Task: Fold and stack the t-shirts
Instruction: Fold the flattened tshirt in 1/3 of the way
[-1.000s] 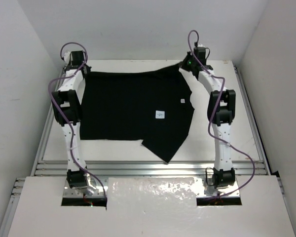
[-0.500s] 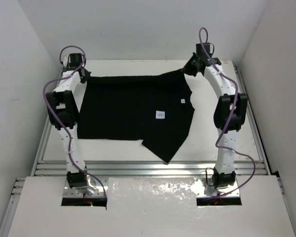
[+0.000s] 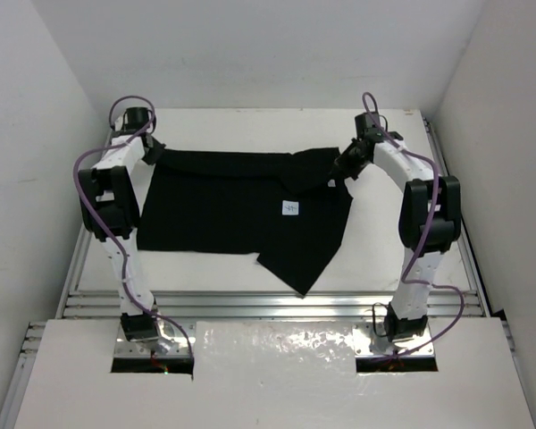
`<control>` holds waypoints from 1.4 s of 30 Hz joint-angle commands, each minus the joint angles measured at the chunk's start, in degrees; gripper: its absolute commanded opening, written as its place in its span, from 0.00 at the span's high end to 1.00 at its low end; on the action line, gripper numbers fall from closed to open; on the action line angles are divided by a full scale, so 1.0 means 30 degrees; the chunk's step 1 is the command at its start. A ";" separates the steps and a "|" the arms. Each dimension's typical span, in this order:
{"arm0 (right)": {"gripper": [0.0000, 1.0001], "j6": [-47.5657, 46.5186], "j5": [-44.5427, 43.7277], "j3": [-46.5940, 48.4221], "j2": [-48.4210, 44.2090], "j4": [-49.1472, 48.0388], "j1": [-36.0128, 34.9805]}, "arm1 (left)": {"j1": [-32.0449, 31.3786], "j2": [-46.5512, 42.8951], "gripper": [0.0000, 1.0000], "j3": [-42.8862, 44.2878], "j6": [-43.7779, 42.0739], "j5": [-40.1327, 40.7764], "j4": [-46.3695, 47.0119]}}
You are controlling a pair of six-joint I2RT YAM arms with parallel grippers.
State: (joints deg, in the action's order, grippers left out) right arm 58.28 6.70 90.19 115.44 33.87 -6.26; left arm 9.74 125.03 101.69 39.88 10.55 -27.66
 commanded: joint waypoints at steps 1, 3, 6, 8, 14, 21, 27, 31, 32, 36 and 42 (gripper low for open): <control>1.00 0.0202 0.0344 -0.0825 -0.1506 -0.0390 -0.0081 | 0.0299 -0.1512 1.00 -0.0614 -0.0110 0.0468 0.0022; 1.00 -0.0090 0.0316 -0.0914 -0.1419 -0.0332 -0.0052 | 0.0299 -0.1512 1.00 -0.0966 -0.0080 0.0701 -0.0095; 1.00 -0.0412 0.0374 -0.0301 -0.0689 -0.0157 -0.0022 | 0.0270 -0.1453 1.00 -0.1289 -0.0168 0.0907 -0.0125; 0.83 -0.0821 0.0667 0.0343 -0.0103 0.0515 0.0036 | 0.0299 -0.1191 1.00 -0.1086 -0.0343 0.0909 -0.0359; 0.26 -0.1582 0.0787 0.1020 -0.1296 0.2157 0.0153 | 0.0533 -0.1947 0.34 -0.0089 -0.0342 0.3070 -0.2498; 0.37 -0.6909 0.1961 0.7596 0.4769 0.3293 0.1091 | 0.0563 0.1640 0.31 0.4680 -0.1573 0.3372 -0.4692; 0.59 -0.7852 0.2535 0.9755 0.7370 0.3598 0.1063 | 0.0504 0.3847 0.30 0.6708 -0.2745 0.1470 -0.4523; 0.56 -0.8733 0.2806 0.8901 0.7837 0.2016 0.1003 | 0.0504 0.4319 0.30 0.6244 -0.3476 -0.1453 -0.2421; 0.56 -0.8879 0.2864 0.8901 0.7955 0.1780 0.0974 | 0.0504 0.4261 0.29 0.5979 -0.3565 -0.2074 -0.1744; 0.60 -0.9319 0.2660 0.9631 0.8804 0.1660 0.1061 | 0.0534 0.4842 0.29 0.5914 -0.3888 -0.3426 -0.0712; 0.78 -0.9057 0.2630 1.1330 1.0297 0.1601 0.1383 | 0.0621 0.5987 0.69 0.5977 -0.3684 -0.4276 -0.0858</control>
State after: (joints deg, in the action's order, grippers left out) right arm 31.59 14.92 121.08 143.92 40.75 -2.70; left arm 10.94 140.44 118.78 29.30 1.54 -31.83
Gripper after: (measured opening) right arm 0.262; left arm 0.372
